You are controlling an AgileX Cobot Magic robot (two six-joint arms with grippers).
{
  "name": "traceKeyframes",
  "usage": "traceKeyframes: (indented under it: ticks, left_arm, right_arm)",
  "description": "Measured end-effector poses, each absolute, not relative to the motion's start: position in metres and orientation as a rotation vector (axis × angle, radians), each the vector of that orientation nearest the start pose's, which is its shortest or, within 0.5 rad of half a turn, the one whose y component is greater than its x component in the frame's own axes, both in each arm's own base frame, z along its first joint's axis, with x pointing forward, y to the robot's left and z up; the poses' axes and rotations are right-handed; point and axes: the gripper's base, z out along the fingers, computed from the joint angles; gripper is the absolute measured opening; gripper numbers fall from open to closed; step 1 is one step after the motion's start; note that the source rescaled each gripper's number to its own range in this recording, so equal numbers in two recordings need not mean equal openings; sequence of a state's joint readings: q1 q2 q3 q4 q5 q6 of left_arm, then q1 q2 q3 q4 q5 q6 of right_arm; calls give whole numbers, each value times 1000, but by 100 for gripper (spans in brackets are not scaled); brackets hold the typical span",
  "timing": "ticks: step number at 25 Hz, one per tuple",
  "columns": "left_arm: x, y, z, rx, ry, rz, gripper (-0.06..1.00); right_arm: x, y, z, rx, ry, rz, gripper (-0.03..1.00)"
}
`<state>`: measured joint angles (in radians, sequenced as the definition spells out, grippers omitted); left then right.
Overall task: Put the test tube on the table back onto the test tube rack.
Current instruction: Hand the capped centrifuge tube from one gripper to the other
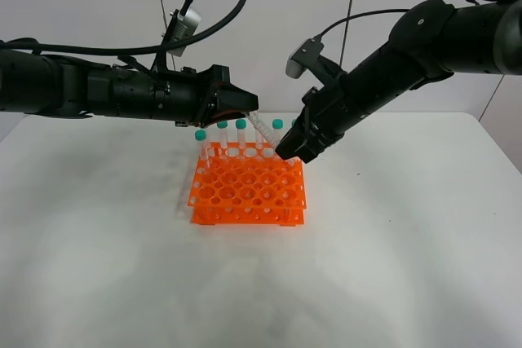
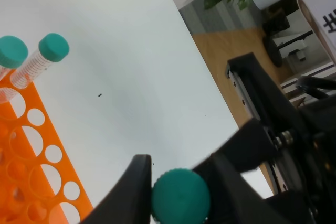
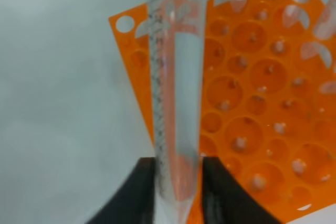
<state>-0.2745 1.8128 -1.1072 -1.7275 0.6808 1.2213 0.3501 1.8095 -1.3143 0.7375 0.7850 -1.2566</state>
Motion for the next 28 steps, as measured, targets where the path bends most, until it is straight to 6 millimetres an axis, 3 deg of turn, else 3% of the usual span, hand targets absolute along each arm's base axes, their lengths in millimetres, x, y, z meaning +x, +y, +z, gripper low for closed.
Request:
traceKeyframes:
  ticks: [3, 4, 5, 7, 12, 21, 28]
  left_arm:
    - [355, -159, 227, 148, 2159, -1187, 0]
    - [355, -159, 227, 148, 2159, -1187, 0]
    - [355, -159, 227, 148, 2159, -1187, 0]
    - [355, -159, 227, 148, 2159, -1187, 0]
    - [355, -159, 227, 148, 2159, -1187, 0]
    - [355, -159, 227, 149, 2158, -1188, 0]
    - [355, -159, 227, 149, 2158, -1188, 0]
  right_arm:
    - [348, 172, 240, -1352, 2090, 491, 66]
    - [348, 172, 240, -1330, 2102, 492, 78]
    - [349, 171, 240, -1310, 2117, 494, 87]
    - [349, 171, 241, -1280, 2146, 491, 95]
    - [352, 171, 251, -1222, 2198, 508, 99]
    - [358, 173, 312, -1143, 2133, 505, 100]
    - [368, 151, 312, -981, 2286, 391, 100]
